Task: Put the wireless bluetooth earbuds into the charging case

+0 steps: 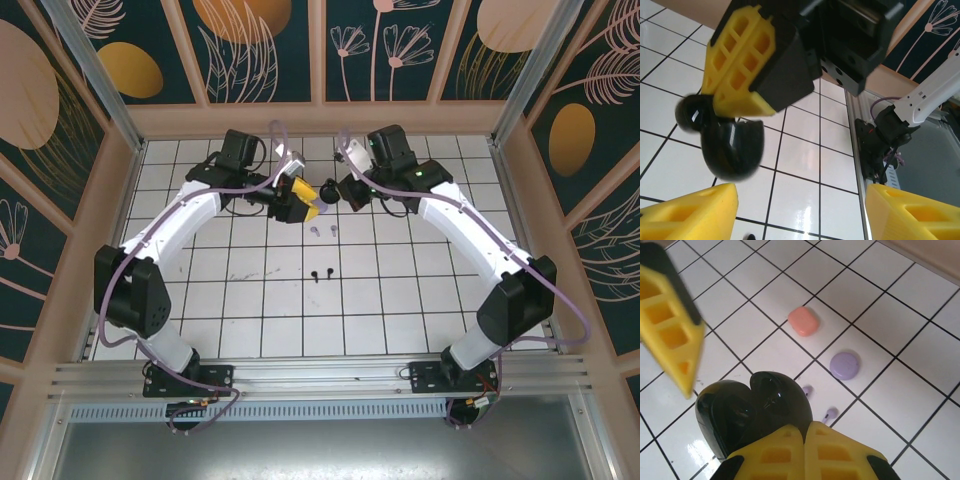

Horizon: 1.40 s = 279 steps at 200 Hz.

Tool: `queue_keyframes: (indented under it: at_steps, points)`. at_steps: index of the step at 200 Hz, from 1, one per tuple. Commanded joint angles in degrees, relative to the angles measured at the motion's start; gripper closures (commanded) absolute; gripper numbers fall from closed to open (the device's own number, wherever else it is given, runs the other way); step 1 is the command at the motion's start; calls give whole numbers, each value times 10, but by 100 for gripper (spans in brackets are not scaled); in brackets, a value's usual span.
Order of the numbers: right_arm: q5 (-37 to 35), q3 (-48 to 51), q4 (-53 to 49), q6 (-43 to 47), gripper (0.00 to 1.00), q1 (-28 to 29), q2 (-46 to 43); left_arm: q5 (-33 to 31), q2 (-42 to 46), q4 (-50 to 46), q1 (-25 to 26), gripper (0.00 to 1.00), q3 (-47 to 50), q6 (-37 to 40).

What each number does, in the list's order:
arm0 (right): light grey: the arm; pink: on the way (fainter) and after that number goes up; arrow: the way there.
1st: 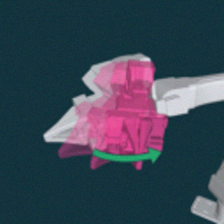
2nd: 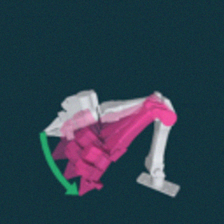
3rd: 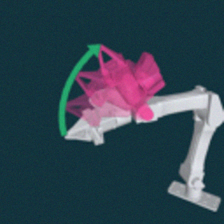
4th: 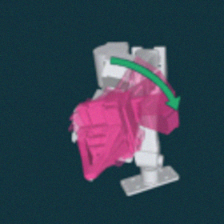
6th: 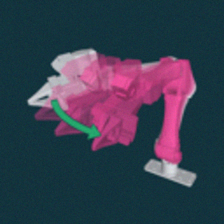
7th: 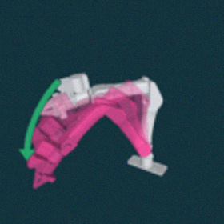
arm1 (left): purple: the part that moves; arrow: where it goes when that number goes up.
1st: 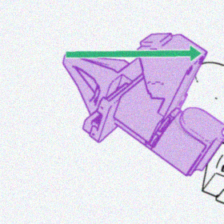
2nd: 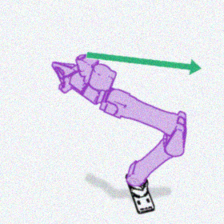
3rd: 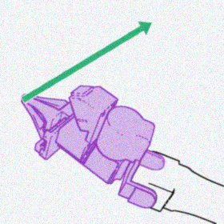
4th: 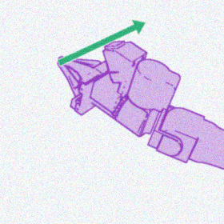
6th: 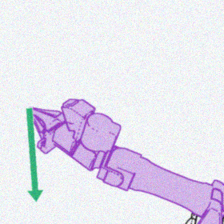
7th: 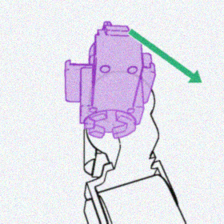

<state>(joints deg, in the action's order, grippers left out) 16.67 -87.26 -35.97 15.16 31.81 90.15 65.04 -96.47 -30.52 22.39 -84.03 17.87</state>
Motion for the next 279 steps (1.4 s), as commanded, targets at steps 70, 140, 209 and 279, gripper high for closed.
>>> queue_keyframes:
  at_steps: [70,140,209,279]
  points:
    - [-12,-21,-8,12,100,55,-16,38,-50,-71,-3,39,-63,50]
    - [-10,-26,-1,10,100,60,-10,43,-70,-100,-3,49,-84,74]
    - [-9,-26,0,11,100,63,-7,61,-85,-101,-3,63,-102,74]
    - [-8,-31,3,12,100,65,-1,84,-95,-99,-3,70,-114,78]
